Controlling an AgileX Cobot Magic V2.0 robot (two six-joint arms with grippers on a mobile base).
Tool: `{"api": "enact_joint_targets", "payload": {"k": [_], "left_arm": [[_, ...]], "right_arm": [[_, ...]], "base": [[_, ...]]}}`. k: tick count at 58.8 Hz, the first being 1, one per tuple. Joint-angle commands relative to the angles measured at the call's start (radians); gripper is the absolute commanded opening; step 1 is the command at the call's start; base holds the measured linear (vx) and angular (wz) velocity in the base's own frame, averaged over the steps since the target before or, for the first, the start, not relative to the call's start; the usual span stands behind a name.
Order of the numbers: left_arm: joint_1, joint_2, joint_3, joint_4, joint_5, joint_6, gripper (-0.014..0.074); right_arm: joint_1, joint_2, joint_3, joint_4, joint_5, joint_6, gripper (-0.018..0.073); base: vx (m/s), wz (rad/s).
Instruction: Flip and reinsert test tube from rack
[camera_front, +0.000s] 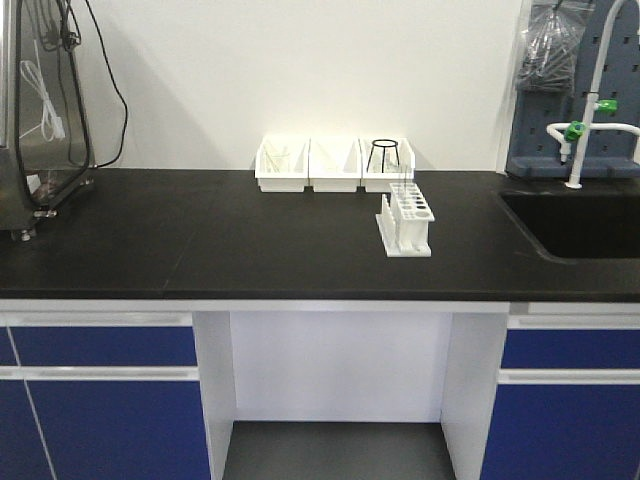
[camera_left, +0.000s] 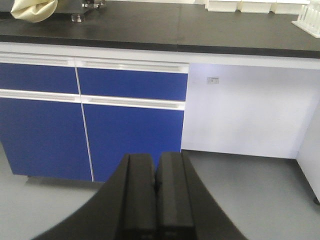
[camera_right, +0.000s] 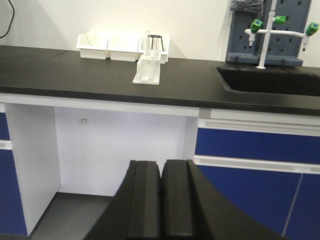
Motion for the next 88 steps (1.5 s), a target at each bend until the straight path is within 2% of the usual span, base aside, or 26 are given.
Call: {"api": "enact_joint_targets", "payload": {"k": [1,88], "left_arm": [[-0.007,-0.011,0.0,-0.004,-0.087,0.0,-0.0006],[-0.007,-0.011,0.0,-0.004,-0.087,0.0,-0.0006]], "right_arm": [[-0.003,-0.008,0.001,-0.006,-0.083,-0.003,-0.0008],[-0.003,-0.008,0.001,-0.006,-0.083,-0.003,-0.0008]], "base": [[0.45,0.03],[0.42,-0.01]]}}
